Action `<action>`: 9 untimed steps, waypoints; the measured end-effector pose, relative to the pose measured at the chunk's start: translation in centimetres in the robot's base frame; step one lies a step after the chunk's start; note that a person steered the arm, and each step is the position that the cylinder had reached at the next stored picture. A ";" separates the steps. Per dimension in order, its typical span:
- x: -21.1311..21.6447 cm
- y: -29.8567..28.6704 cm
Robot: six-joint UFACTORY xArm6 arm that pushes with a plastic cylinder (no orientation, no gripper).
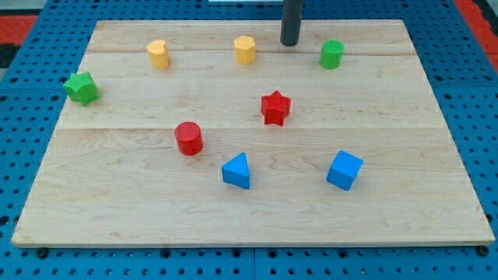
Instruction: Place the green star in between red star and green circle
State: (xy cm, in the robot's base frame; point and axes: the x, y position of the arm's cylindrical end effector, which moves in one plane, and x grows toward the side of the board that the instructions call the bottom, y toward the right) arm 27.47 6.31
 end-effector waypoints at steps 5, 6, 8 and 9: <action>14.1 -36.6; 13.7 -36.8; 10.9 -36.8; 10.6 -36.8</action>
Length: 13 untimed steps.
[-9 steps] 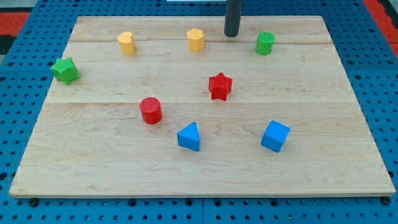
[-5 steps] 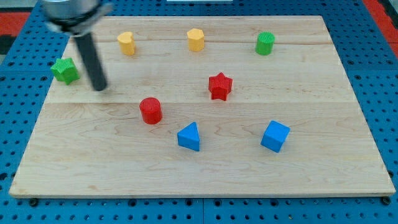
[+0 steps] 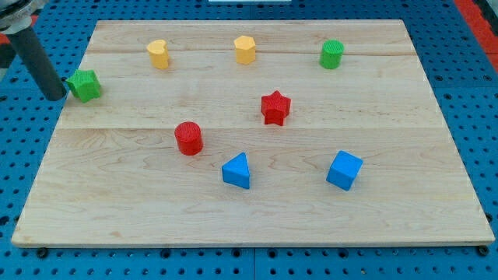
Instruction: Place the green star in between red star and green circle
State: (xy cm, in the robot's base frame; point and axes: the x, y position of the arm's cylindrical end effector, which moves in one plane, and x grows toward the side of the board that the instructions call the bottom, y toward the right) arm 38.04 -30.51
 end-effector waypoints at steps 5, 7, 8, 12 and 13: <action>-3.2 2.7; -3.6 13.9; -3.3 10.6; -3.2 26.0; -3.9 32.5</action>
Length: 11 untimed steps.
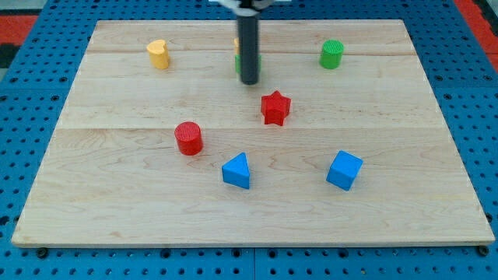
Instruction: Place the green star in between red star and green circle
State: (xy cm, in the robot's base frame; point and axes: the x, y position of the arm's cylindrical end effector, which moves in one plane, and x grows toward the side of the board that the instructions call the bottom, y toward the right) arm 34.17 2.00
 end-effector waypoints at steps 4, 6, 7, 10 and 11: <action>0.8 -13.5; -4.5 -9.1; -4.5 -8.8; -4.7 -6.5; -4.2 -2.0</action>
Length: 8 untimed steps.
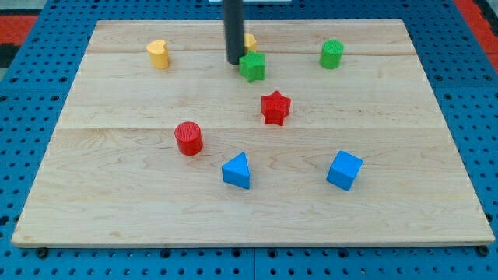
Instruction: Place the green star in between red star and green circle
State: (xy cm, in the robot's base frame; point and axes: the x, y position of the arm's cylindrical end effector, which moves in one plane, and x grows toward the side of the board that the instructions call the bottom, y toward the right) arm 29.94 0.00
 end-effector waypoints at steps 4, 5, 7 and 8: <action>6.2 0.4; 6.8 3.6; 6.2 5.0; 6.2 6.4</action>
State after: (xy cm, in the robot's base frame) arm 36.13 6.38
